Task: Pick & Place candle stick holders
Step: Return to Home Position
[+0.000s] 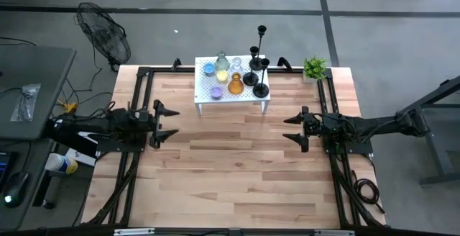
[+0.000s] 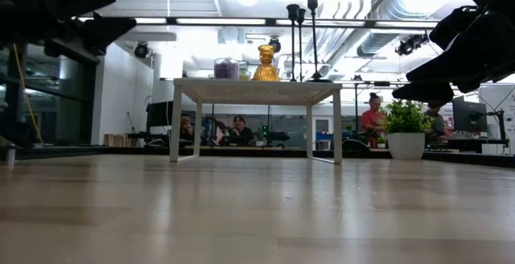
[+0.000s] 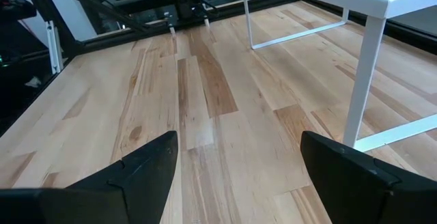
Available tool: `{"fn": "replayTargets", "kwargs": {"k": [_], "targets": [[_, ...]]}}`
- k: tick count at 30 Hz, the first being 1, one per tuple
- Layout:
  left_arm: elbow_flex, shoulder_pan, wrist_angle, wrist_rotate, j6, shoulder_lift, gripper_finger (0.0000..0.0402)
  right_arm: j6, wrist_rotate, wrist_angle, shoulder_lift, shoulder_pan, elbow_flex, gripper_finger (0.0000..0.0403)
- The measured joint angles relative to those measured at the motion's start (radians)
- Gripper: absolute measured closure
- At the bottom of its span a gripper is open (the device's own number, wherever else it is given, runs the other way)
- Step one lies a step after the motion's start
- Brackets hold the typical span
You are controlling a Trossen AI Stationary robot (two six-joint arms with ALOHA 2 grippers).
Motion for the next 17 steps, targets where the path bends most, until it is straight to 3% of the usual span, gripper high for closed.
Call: {"fn": "replayTargets", "kwargs": {"k": [17], "targets": [[0.0,0.0,-0.006,0.002,0.0,0.0,0.0076,0.0,0.0,0.0,0.0,0.0,0.0,0.01]]}}
